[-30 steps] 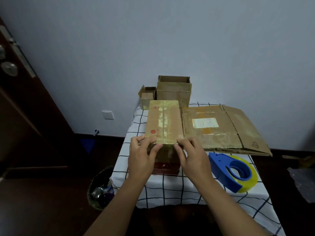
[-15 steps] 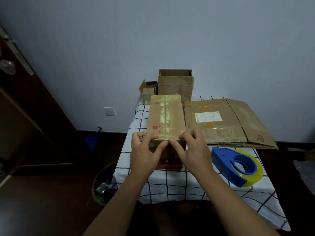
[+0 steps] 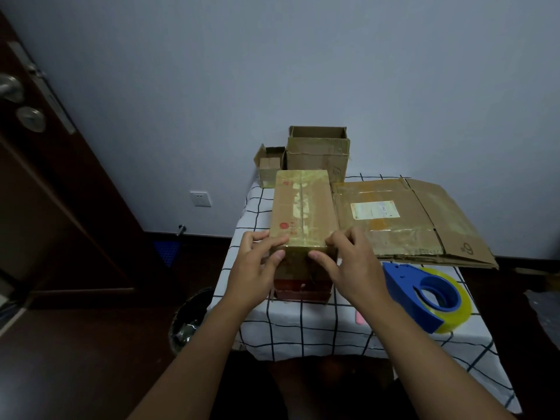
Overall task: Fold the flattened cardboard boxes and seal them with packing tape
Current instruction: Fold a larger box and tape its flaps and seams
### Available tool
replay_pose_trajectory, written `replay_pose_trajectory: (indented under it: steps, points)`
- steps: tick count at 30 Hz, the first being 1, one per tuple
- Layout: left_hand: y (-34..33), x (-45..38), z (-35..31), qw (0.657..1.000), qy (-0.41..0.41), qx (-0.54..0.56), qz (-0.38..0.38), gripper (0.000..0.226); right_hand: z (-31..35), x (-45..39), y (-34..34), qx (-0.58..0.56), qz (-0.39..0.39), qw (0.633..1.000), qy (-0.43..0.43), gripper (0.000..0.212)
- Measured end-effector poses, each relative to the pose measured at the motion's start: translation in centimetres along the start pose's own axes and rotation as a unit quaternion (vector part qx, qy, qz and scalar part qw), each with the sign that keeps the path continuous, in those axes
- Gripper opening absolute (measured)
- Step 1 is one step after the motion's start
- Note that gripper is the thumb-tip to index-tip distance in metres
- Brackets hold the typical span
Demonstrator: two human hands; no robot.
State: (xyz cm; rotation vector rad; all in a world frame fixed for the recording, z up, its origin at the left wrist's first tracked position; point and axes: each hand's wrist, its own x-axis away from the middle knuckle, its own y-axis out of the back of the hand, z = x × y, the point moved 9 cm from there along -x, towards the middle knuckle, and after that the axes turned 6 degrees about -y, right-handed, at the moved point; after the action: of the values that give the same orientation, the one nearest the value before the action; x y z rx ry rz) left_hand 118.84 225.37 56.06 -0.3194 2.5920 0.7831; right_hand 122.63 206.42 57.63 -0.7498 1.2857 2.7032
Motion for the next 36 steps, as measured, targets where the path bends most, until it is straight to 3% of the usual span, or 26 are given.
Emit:
replay_pose_trajectory:
  steps: [9,15,20,23,28,31,36]
  points:
    - [0.0,0.1,0.4,0.997,0.032,0.039,0.062,0.054,0.2,-0.4,0.2,0.017,0.021,1.0,0.012,0.032]
    - [0.1,0.8,1.1,0.993,0.072,0.089,-0.018,0.05,0.1,-0.6,0.1,0.016,0.031,0.999,0.003,0.032]
    - [0.2,2.3,2.8,0.96,0.148,0.197,-0.13,0.021,0.2,-0.5,0.2,0.009,0.032,0.999,0.004,0.032]
    - [0.1,2.6,2.9,0.95,0.165,0.212,-0.158,0.019,0.3,-0.4,0.3,0.001,0.029,1.0,0.006,0.032]
    - [0.2,2.3,2.0,0.955,0.161,0.169,-0.183,0.02,0.2,-0.4,0.3,0.0,0.029,1.0,0.003,0.032]
    - [0.3,2.7,2.8,0.942,0.202,0.148,-0.221,0.012,0.2,-0.3,0.2,0.002,0.028,1.0,0.005,0.032]
    - [-0.3,4.0,1.1,0.946,0.203,0.043,-0.25,0.016,0.3,-0.3,0.3,0.001,0.023,1.0,0.004,0.032]
